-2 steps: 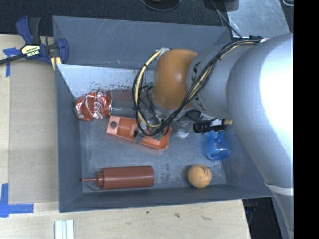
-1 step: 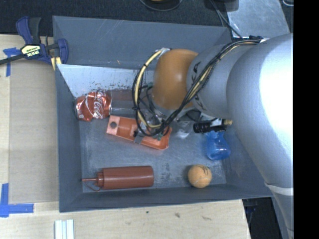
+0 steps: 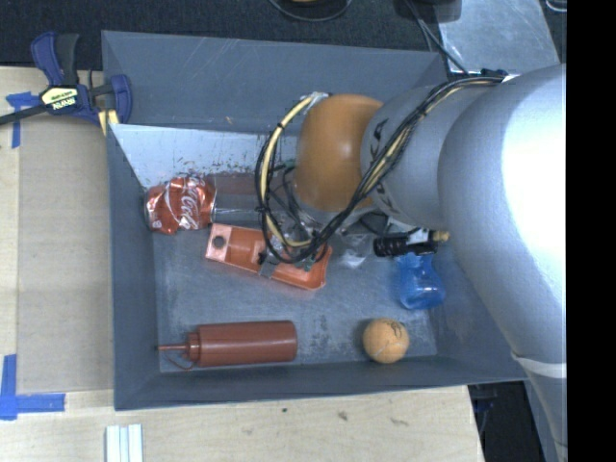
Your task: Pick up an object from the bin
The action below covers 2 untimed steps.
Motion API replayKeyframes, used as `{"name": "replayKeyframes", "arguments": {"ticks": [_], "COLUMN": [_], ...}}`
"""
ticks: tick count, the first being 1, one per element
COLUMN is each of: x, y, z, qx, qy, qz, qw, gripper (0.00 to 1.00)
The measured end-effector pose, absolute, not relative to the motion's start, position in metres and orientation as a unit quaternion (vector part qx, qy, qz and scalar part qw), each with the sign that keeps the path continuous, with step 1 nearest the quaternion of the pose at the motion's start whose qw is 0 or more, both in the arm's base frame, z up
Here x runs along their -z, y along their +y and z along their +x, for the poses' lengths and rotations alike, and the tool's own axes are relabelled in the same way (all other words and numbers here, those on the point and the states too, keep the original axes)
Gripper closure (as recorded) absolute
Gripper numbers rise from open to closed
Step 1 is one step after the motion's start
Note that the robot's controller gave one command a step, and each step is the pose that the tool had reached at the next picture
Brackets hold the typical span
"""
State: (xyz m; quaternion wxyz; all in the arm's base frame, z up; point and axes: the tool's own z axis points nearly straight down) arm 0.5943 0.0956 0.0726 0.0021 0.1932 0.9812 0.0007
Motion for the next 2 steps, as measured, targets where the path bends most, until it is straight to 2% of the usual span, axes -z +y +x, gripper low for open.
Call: {"name": "replayKeyframes", "arguments": {"ticks": [1,2], "x": [-0.079,-0.090], "y": [0.095,0.095], "z": [0.593,0.594], "qx": [0.000,-0.001], "qy": [0.981,0.981], "qz": [0.193,0.193], "qw": [0.000,0.002], "gripper": [1.00,1.00]}}
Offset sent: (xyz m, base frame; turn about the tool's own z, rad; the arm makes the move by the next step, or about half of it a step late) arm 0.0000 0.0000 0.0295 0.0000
